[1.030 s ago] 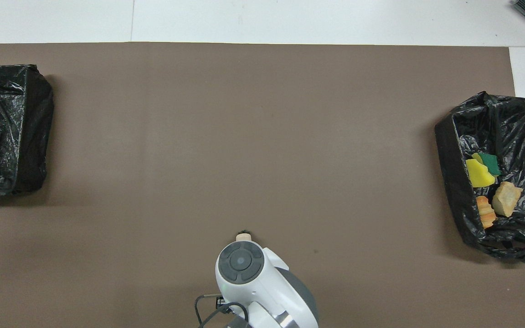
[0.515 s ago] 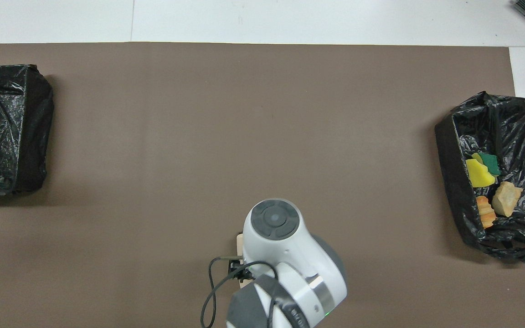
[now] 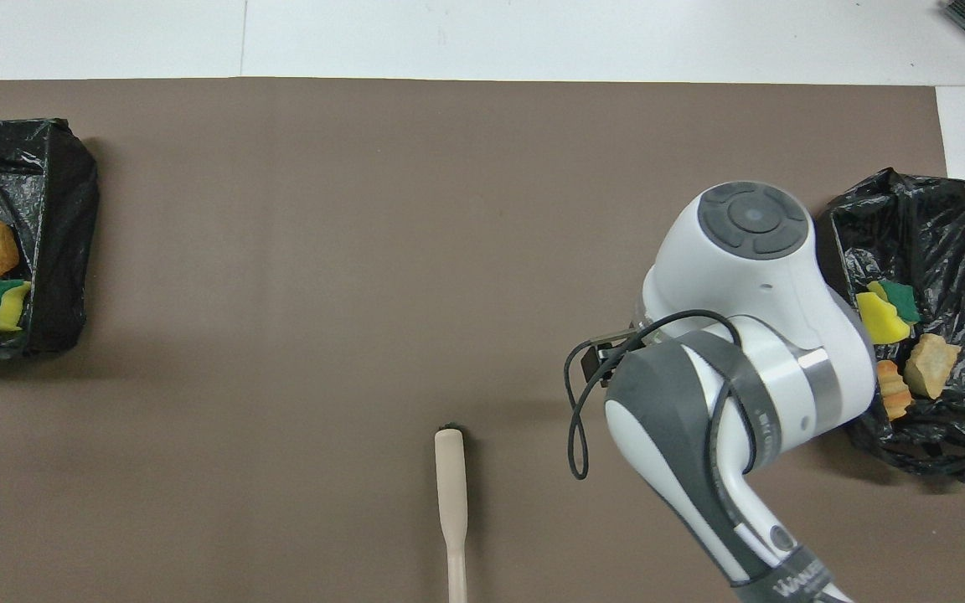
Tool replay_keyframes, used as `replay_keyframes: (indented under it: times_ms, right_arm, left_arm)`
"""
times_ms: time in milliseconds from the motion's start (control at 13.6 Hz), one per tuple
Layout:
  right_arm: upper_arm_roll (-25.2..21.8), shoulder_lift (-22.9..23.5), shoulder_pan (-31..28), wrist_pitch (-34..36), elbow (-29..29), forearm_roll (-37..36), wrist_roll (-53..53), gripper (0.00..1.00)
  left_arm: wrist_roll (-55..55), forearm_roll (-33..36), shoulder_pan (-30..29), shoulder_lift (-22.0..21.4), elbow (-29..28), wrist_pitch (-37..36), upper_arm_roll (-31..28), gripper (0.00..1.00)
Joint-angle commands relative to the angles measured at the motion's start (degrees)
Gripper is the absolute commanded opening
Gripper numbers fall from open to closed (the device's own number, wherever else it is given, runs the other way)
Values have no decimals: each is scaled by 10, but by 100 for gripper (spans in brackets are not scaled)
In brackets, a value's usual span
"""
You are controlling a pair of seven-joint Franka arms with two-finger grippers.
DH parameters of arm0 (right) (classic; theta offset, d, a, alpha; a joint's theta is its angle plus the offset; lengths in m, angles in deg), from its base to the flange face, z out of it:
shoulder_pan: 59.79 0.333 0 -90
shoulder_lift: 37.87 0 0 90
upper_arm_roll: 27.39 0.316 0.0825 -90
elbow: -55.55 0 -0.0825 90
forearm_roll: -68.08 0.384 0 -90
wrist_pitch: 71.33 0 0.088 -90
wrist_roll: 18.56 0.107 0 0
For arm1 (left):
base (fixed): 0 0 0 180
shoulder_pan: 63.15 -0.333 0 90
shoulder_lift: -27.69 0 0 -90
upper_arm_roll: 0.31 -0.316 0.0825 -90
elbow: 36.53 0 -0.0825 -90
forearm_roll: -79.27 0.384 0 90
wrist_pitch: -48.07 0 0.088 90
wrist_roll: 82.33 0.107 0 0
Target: Sweep and dump trash in bin
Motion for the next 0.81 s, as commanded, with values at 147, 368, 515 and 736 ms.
replay_keyframes:
  times_ms: [147,368,515,736]
  right_arm:
    - [7,1,-107,14,-37,-33,-135,100]
    - [4,0,-142,13,-50,-41,-171,100]
    - [1,-3,-169,15,-88,-58,-172,100]
    - [-1,-35,-213,15,-102,-58,-171,100]
  left_arm:
    - [-1,0,92,-17,5,-100,1,0]
    - [-57,-63,133,-22,-17,-141,1,0]
    - [-162,-91,168,-36,-68,-148,1,0]
    - [-337,-148,224,-55,-137,-146,2,0]
